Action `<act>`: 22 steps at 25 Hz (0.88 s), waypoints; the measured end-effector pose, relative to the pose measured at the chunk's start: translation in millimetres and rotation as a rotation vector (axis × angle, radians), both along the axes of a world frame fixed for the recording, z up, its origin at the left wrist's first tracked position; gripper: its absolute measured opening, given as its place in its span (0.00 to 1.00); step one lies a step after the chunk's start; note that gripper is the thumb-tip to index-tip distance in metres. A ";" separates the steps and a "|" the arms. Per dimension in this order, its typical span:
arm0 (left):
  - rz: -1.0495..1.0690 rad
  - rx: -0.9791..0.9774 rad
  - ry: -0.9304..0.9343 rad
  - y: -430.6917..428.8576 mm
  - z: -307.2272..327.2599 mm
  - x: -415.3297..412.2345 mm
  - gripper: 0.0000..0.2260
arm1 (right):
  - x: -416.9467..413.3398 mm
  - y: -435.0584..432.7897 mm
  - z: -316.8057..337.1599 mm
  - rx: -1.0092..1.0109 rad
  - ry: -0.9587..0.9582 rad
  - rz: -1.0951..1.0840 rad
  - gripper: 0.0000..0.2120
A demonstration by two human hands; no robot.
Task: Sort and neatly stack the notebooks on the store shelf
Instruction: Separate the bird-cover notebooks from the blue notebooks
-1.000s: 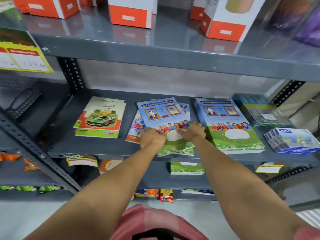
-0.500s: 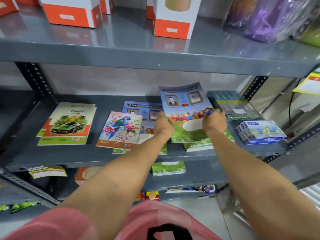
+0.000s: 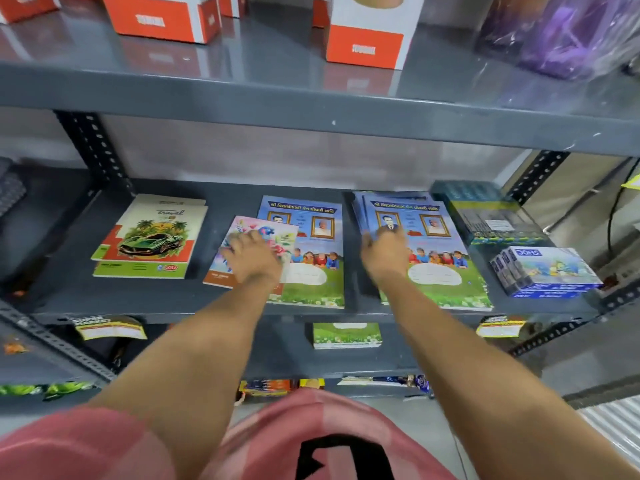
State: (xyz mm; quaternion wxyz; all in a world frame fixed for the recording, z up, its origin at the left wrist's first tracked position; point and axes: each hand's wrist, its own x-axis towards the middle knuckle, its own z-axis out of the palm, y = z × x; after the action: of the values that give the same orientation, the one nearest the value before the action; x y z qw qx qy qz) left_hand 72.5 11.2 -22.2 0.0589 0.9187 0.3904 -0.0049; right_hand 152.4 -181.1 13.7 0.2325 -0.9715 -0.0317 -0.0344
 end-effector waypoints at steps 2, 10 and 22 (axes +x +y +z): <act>0.121 -0.123 0.007 21.7 -3.8 -17.4 0.30 | -32.2 55.5 -20.6 0.044 0.136 0.200 0.21; -0.027 -0.276 -0.290 57.5 3.6 -47.4 0.23 | -70.8 136.5 -46.3 0.374 0.380 -0.045 0.17; 0.038 0.104 0.017 180.9 24.6 -145.1 0.21 | -153.1 261.7 -18.5 0.364 0.347 0.361 0.15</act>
State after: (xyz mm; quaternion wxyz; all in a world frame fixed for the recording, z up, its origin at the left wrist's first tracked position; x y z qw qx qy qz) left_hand -72.7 192.1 2.4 0.0079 0.9129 0.4081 0.0086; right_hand -0.7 80.7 -4.8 0.4072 -0.8839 -0.1566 0.1688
